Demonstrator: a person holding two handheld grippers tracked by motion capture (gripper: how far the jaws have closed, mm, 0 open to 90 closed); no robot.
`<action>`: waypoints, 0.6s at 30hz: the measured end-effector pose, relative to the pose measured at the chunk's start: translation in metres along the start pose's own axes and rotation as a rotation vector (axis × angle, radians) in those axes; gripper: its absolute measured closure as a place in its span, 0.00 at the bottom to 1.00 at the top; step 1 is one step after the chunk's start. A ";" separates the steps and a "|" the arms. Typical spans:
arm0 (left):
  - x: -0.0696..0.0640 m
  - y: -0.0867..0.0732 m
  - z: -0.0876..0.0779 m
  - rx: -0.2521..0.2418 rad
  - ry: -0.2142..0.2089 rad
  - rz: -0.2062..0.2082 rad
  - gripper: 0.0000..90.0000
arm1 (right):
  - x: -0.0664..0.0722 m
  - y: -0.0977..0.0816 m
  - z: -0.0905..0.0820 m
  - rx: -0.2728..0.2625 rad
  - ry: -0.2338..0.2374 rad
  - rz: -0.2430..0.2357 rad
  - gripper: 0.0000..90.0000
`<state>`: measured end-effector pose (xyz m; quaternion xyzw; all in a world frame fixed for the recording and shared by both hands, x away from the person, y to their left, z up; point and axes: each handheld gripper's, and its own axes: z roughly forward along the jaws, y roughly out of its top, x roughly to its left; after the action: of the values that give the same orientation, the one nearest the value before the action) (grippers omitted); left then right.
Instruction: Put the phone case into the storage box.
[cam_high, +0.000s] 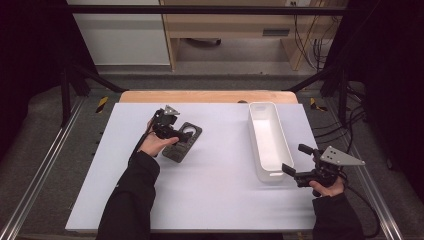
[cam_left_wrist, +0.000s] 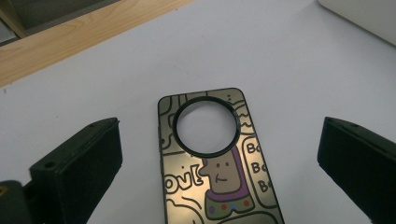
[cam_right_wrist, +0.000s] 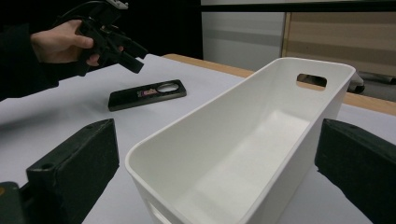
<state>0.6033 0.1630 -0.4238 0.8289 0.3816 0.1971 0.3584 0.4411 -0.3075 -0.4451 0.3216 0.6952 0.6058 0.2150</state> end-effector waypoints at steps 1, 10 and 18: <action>0.000 0.000 0.001 0.001 0.002 -0.002 0.00 | 0.000 0.000 0.000 0.000 0.000 0.000 0.00; 0.001 -0.004 0.011 0.034 -0.013 -0.013 0.00 | 0.000 0.000 0.001 0.002 0.002 0.000 0.00; -0.001 -0.008 0.020 0.076 -0.012 -0.013 0.00 | 0.000 0.000 0.001 0.003 0.003 0.000 0.00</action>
<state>0.6105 0.1570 -0.4430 0.8408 0.3918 0.1750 0.3301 0.4413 -0.3066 -0.4456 0.3210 0.6965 0.6053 0.2134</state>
